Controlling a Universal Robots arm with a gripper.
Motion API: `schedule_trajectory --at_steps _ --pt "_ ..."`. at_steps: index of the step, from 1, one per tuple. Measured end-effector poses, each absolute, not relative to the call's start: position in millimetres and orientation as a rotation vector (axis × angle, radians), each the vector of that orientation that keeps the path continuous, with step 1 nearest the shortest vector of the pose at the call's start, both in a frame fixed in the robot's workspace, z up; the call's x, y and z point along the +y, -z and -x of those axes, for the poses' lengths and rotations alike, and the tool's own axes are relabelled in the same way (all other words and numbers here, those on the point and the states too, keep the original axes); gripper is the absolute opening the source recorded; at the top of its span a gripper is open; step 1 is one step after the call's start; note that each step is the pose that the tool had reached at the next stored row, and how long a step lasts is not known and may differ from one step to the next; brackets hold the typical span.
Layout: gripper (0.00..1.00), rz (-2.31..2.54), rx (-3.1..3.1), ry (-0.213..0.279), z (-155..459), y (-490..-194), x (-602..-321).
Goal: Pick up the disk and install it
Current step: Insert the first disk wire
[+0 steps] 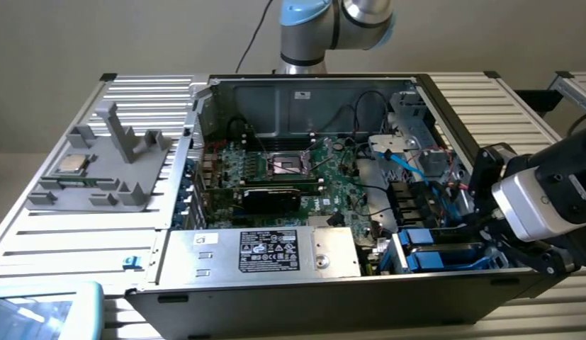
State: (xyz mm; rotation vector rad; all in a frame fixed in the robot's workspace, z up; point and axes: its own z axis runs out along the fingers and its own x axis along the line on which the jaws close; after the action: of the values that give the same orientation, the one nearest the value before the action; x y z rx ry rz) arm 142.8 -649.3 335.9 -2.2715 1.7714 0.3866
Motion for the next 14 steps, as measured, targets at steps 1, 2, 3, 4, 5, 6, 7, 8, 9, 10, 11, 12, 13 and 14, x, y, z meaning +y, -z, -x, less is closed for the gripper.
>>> schedule_trajectory --at_steps 1,2,3,4,5,6,7,8,9,10,11,12,13,14 --pt "0.16 2.28 1.778 -0.377 -142.8 -337.4 -647.7" --pt "0.16 2.286 1.784 -0.369 -142.8 -339.0 -645.9" --pt "0.16 2.292 1.789 -0.362 -142.8 -340.8 -643.9" --pt "0.16 2.296 1.793 -0.357 -142.8 -342.9 -641.8" --pt "0.16 2.302 1.798 -0.35 -142.8 -345.0 -639.5" --pt "0.16 2.308 1.803 -0.342 -142.8 -347.0 -637.4" --pt "0.16 2.314 1.809 -0.335 -142.8 -348.5 -635.7" --pt "0.16 2.322 1.815 -0.325 -142.8 -350.0 -633.8" --pt "0.16 2.33 1.822 -0.315 -142.8 -351.3 -631.9" --pt "0.16 2.339 1.83 -0.304 -142.8 -352.3 -629.7" --pt "0.16 2.348 1.838 -0.292 -142.8 -353.1 -627.8" --pt "0.16 2.357 1.846 -0.28 -142.8 -354.0 -625.8" --pt "0.16 2.366 1.854 -0.267 -142.8 -354.6 -623.9" --pt "0.16 2.376 1.862 -0.255 -142.8 -355.2 -622.0"
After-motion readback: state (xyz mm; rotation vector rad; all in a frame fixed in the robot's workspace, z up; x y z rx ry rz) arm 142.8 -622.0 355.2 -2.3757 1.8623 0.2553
